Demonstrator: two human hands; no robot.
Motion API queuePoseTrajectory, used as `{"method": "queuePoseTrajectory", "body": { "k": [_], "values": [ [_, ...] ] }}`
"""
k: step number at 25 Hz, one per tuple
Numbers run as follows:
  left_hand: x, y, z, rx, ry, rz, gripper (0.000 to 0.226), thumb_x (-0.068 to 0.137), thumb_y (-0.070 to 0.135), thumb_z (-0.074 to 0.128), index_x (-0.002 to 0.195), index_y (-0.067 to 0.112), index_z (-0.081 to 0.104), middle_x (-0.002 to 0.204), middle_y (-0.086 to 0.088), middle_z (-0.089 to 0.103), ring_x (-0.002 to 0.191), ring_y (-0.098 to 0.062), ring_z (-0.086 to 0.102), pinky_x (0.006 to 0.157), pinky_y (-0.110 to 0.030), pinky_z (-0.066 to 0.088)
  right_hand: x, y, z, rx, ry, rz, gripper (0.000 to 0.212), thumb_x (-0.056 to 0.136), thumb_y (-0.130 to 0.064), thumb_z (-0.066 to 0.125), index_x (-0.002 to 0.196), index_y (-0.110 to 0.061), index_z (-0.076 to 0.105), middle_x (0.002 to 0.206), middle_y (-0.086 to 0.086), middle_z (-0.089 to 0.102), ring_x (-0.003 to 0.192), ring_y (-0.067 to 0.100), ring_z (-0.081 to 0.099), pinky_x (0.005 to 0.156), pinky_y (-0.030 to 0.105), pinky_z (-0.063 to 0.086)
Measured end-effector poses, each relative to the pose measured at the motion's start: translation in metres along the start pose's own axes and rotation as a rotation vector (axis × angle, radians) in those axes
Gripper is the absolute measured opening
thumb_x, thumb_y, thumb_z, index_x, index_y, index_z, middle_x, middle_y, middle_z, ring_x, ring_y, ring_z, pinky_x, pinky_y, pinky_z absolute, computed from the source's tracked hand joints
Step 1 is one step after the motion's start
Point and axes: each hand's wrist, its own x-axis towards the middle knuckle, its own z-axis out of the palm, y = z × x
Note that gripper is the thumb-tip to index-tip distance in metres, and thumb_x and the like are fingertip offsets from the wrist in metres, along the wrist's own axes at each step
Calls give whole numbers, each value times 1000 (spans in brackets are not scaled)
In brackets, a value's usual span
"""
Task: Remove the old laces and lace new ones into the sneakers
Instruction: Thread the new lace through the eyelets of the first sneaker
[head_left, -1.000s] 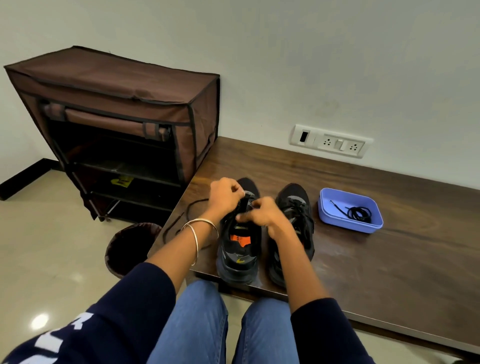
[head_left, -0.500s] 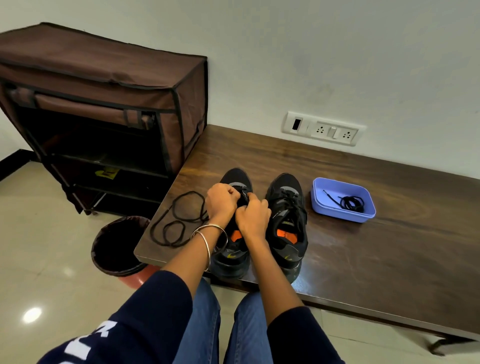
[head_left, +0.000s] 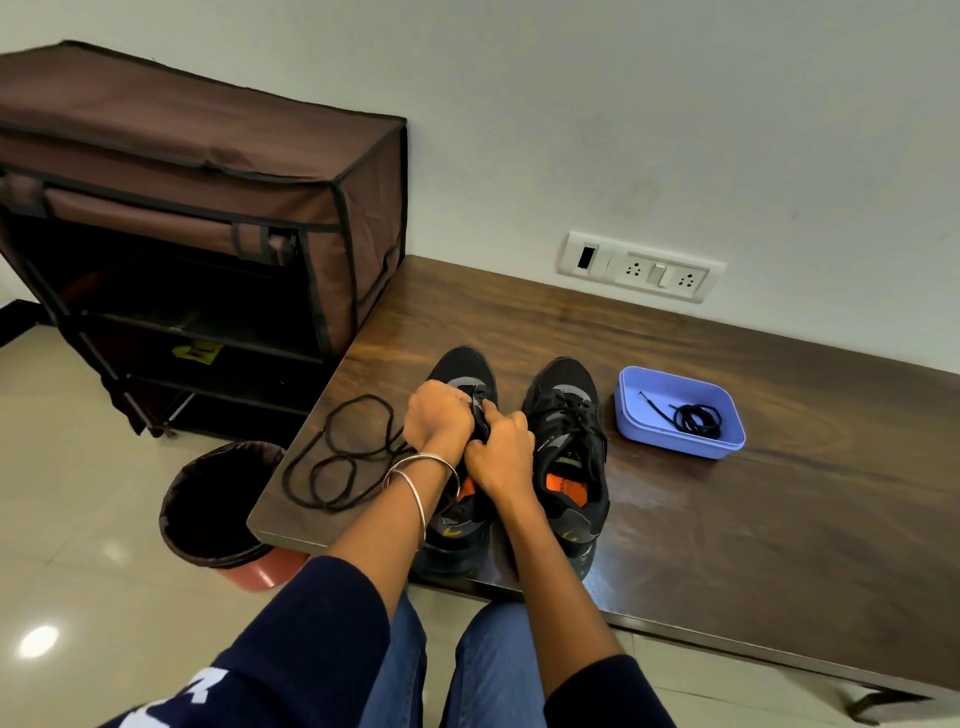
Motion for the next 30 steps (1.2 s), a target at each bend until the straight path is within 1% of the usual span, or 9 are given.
{"method": "queuePoseTrajectory", "body": {
  "k": [1,3,9,14,17,20,23,28,30],
  "values": [
    [2,3,0,-5,-8,-27,18,84,24,59,83,17,75,89,-6,69,83,-28,66,57,-28,45,2,0,-3,21,-25,4,62,80,-12,52,141,-17,44,122,18,45,114,41,45,98,39,42],
    [4,4,3,-17,-20,-55,21,85,28,58,91,17,74,96,-6,70,87,-29,66,62,-31,50,4,1,-8,71,-59,29,65,78,-11,53,142,-19,44,125,18,44,115,42,46,100,44,43],
    [-1,-1,3,-114,20,-98,20,78,29,58,81,16,73,85,-5,70,79,-28,66,65,-32,55,-4,2,-13,142,-105,65,74,80,-8,53,149,-24,34,133,14,38,123,38,42,106,43,39],
    [-2,-3,4,-100,18,-38,18,77,31,58,75,23,75,81,-1,70,75,-26,65,58,-28,51,-2,4,-19,121,-133,45,71,80,-6,51,146,-26,37,130,15,39,120,40,44,104,44,40],
    [-1,-3,5,-56,32,-6,17,78,28,59,71,24,74,80,0,70,74,-25,65,53,-26,45,-1,5,-21,107,-152,44,74,81,-4,52,149,-24,33,136,14,36,126,39,42,106,42,40],
    [-1,-5,7,33,58,75,18,81,26,57,74,19,72,90,4,66,81,-25,63,52,-27,38,2,7,-21,94,-168,44,77,81,-2,53,151,-22,29,143,14,33,130,37,40,107,41,40],
    [2,-11,12,18,69,135,21,81,27,55,70,18,70,93,6,61,83,-24,61,54,-28,40,4,9,-22,98,-164,42,79,79,-1,54,151,-24,29,141,14,34,129,37,41,106,41,41],
    [4,-8,12,-119,74,-9,20,73,33,56,76,19,70,88,2,68,81,-26,64,64,-31,53,4,10,-18,151,-173,36,76,75,-6,60,143,-33,41,130,8,43,115,29,51,97,39,49],
    [3,-6,8,-142,52,-54,21,69,32,57,78,19,72,84,-1,70,80,-27,66,66,-32,56,5,11,-16,181,-164,40,77,74,-5,60,144,-32,41,130,6,42,117,30,51,97,40,49]
  ]
}}
